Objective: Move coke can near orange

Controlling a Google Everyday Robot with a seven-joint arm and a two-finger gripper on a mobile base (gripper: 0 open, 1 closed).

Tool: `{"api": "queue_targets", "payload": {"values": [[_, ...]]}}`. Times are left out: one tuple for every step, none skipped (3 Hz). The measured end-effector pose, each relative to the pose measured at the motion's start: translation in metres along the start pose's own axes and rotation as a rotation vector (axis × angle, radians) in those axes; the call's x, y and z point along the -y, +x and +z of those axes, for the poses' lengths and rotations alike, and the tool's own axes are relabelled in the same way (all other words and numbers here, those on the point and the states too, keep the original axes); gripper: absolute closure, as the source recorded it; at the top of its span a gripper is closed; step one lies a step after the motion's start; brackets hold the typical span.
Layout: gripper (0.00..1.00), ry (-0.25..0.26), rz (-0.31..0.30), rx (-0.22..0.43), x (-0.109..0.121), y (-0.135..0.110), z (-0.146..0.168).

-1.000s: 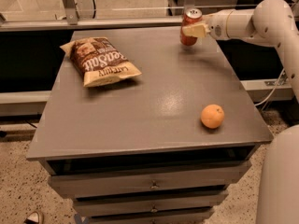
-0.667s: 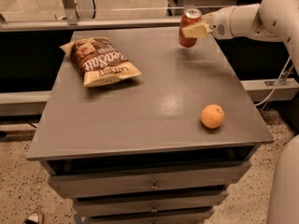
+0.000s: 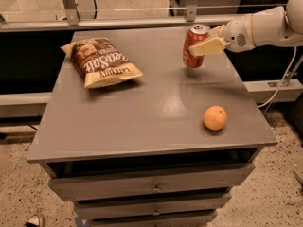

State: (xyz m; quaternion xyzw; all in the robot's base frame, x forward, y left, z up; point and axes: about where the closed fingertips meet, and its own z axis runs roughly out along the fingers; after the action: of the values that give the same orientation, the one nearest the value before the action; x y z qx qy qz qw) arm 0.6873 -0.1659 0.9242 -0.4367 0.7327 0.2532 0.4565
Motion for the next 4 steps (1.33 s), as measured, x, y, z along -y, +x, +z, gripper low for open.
{"api": "queue_targets", "payload": {"values": [[1.0, -0.032, 0.002, -0.029, -0.021, 0.01, -0.029], [1.0, -0.039, 0.006, -0.057, -0.038, 0.023, -0.054], [1.0, -0.042, 0.023, -0.084, -0.05, 0.041, -0.069], [1.0, -0.052, 0.044, -0.101, -0.06, 0.057, -0.074]]}}
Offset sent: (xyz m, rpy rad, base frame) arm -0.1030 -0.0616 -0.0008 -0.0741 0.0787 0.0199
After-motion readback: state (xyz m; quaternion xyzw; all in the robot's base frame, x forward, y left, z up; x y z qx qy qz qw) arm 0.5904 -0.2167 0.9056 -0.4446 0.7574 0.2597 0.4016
